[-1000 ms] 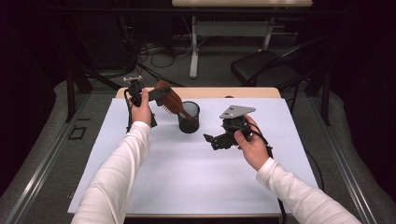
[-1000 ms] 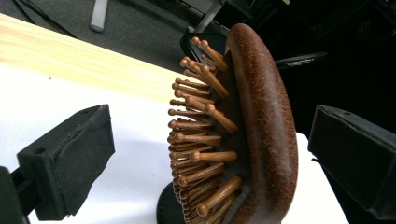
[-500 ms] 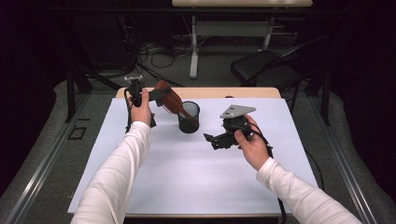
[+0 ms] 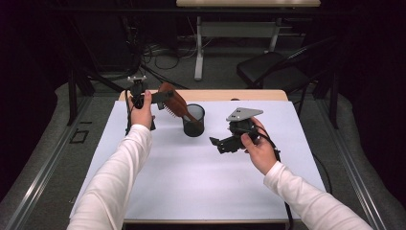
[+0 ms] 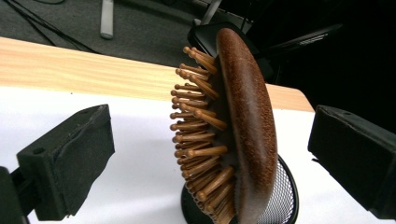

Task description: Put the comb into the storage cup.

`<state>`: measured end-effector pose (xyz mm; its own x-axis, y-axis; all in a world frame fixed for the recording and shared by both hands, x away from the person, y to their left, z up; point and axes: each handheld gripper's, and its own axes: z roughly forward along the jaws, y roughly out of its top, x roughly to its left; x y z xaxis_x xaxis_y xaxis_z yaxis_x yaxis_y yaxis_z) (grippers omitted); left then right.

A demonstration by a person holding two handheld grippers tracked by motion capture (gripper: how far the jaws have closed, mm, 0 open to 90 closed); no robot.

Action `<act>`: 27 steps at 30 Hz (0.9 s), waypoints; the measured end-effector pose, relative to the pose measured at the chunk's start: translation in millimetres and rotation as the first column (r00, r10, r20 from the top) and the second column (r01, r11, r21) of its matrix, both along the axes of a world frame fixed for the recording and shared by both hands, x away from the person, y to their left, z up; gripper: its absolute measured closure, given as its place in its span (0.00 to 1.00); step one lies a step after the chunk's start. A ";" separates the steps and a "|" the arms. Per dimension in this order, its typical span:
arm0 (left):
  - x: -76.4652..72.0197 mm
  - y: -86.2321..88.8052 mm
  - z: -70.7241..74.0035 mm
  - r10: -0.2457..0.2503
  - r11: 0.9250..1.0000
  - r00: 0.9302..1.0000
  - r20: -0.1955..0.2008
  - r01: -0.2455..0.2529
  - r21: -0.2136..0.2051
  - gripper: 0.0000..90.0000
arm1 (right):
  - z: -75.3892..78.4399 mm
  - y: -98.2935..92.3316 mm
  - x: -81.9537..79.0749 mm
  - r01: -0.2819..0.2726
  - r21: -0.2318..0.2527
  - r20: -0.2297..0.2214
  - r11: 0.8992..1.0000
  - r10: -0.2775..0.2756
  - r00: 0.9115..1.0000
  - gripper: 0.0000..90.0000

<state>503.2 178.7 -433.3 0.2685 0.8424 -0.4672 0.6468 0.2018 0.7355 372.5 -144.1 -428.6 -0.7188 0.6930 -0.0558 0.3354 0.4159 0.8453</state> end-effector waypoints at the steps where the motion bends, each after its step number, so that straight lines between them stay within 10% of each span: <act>1: 0.1 1.2 0.6 -0.002 1.000 1.000 -0.001 0.002 0.003 0.01 | -0.1 -0.3 0.3 -0.001 -0.002 -0.001 1.000 0.001 1.000 0.00; 27: -13.7 5.8 26.6 -0.091 0.985 0.995 0.036 0.085 0.148 0.01 | -1.1 -3.1 0.0 0.001 -0.019 -0.009 1.000 -0.001 1.000 0.00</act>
